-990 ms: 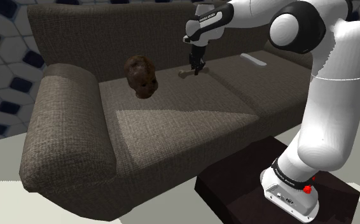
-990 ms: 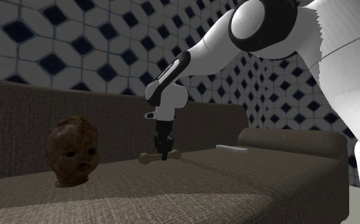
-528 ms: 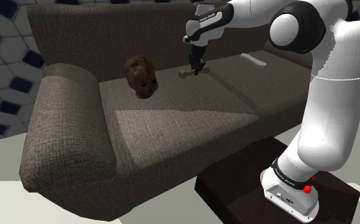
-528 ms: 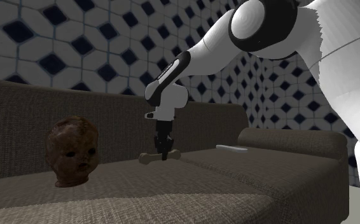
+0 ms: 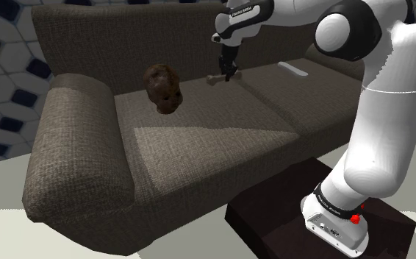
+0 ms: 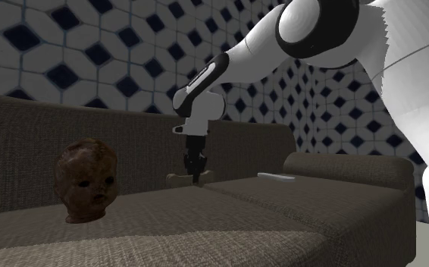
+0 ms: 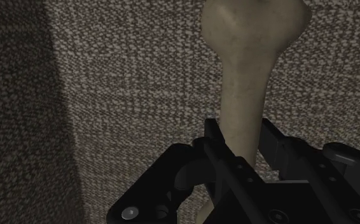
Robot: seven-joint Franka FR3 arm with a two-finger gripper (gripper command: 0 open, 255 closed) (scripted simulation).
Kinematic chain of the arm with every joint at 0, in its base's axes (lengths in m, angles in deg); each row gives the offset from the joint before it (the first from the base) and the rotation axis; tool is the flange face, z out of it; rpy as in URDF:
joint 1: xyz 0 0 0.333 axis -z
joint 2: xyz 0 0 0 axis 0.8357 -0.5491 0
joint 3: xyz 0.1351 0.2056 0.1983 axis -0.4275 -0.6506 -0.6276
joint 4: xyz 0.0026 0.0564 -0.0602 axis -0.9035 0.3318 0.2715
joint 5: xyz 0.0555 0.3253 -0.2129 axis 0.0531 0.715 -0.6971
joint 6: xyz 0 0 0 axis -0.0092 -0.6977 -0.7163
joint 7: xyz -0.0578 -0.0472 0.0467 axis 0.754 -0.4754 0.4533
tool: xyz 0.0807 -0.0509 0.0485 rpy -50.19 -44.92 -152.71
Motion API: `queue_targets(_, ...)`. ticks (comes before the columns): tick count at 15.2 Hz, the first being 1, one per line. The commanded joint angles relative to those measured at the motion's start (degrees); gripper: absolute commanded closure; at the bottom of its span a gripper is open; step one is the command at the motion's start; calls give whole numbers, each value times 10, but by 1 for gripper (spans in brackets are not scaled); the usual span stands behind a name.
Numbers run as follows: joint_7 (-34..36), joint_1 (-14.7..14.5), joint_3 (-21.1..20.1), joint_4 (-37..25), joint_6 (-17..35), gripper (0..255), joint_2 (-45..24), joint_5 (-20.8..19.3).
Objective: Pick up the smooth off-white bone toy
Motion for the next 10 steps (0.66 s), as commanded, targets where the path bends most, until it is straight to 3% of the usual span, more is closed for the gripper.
queue_targets(1, 1, 0, 1, -10, -14, 255, 4, -2)
queue_targets(10, 6, 1, 3, -53, -65, 255, 13, -7)
